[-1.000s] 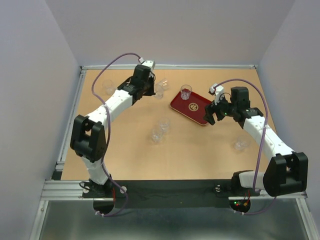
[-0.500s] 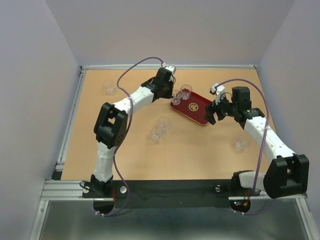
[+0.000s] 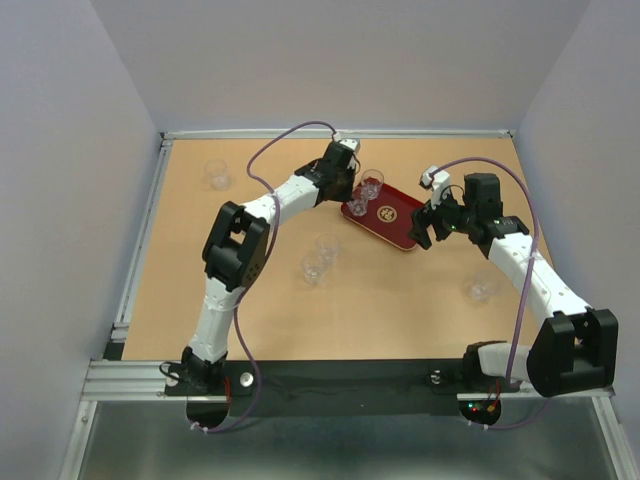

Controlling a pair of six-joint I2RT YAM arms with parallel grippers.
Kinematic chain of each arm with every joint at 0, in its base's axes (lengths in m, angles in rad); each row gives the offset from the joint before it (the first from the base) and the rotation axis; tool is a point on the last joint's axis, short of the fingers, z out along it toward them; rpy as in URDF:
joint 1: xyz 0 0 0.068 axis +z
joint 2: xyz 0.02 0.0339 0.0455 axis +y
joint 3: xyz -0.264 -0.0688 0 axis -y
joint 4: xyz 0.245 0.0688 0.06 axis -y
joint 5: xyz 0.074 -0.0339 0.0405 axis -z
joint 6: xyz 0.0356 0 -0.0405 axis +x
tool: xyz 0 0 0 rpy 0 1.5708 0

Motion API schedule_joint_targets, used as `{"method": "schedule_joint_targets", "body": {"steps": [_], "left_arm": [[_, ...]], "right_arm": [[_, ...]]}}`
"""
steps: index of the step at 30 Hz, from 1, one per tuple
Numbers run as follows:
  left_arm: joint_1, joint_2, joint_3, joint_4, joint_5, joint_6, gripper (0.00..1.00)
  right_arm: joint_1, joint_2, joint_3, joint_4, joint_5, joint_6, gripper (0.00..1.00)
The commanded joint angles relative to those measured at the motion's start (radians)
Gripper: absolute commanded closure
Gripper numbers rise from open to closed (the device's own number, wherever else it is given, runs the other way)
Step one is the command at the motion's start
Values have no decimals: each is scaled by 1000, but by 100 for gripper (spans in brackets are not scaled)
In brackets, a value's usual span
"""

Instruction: Place the glasses into the tray

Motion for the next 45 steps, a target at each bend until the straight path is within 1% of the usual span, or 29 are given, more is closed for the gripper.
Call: {"method": "schedule_joint_targets", "body": {"steps": [1, 2, 3, 4, 6, 7, 8, 9, 13, 17, 20, 25, 26, 27, 28, 29, 30, 32, 33, 35, 36, 37, 38, 39, 40, 41, 42, 43, 45], "left_arm": [[-6, 9, 71, 21, 0, -10, 100], [-8, 15, 77, 20, 1, -10, 100], [-6, 27, 84, 17, -31, -10, 100], [-8, 31, 97, 11, -35, -10, 98], [-9, 35, 103, 6, -54, -10, 87], [-8, 31, 101, 7, -58, -13, 76], [-9, 28, 101, 7, -63, -10, 71], [-12, 11, 98, 9, -68, -8, 62], [-15, -23, 78, 20, -58, -4, 46], [-17, -83, 48, 24, -46, 1, 39], [-18, -164, 5, 41, -49, 10, 35], [-17, -359, -98, 60, -51, 30, 31], [-18, -424, -142, 60, -57, 38, 30], [-17, -461, -171, 61, -63, 41, 29], [-18, -500, -202, 61, -72, 45, 28], [-17, -540, -239, 63, -81, 50, 26], [-17, -628, -318, 72, -106, 58, 25], [-18, -721, -407, 87, -136, 70, 22], [-18, -815, -496, 101, -153, 76, 20], [-17, -902, -582, 113, -187, 105, 16], [-15, -983, -621, 119, -230, 113, 15], [-14, -1020, -694, 130, -250, 122, 14], [-15, -1054, -731, 135, -270, 136, 12], [-14, -1112, -763, 139, -304, 144, 11], [-14, -1137, -818, 139, -319, 151, 11], [-14, -1158, -842, 141, -331, 159, 11], [-15, -1193, -860, 138, -353, 177, 11], [-14, -1209, -888, 126, -362, 181, 11], [-12, -1250, -931, 118, -403, 193, 11]], "right_arm": [[-7, -31, -16, 37, -3, 1, 16], [-7, -30, -16, 37, -1, 1, 16], [-6, -30, -16, 37, -1, -1, 16], [-7, -30, -16, 37, -1, -1, 16], [-7, -30, -17, 37, -3, -2, 16], [-7, -30, -17, 37, -3, -2, 16], [-7, -30, -17, 37, -1, -4, 16], [-7, -30, -19, 38, 0, -5, 16], [-7, -30, -20, 37, -1, -7, 16], [-9, -31, -23, 37, 0, -14, 16], [-13, -36, -29, 38, 8, -22, 16], [-38, -62, -46, 35, 49, -36, 16], [-49, -68, -52, 33, 66, -39, 16], [-53, -83, -58, 33, 123, -37, 15], [-53, -83, -59, 30, 123, -30, 14], [-58, -92, -60, 27, 190, -22, 12], [-61, -99, -62, 5, 215, -19, 11], [-65, -97, -48, -38, 275, -33, 10], [-69, -93, -36, -96, 295, -39, 10], [-73, -82, -13, -149, 373, -45, 10], [-81, -77, 7, -187, 404, -45, 10], [-88, -77, 15, -198, 434, -45, 10], [-101, -77, 26, -209, 491, -44, 10], [-119, -79, 35, -239, 510, -44, 10], [-159, -77, 61, -256, 519, -48, 9], [-188, -77, 69, -272, 519, -51, 9], [-255, -79, 78, -307, 504, -59, 8], [-288, -76, 96, -331, 460, -70, 8], [-335, -89, 98, -403, 436, -109, 8]]}}
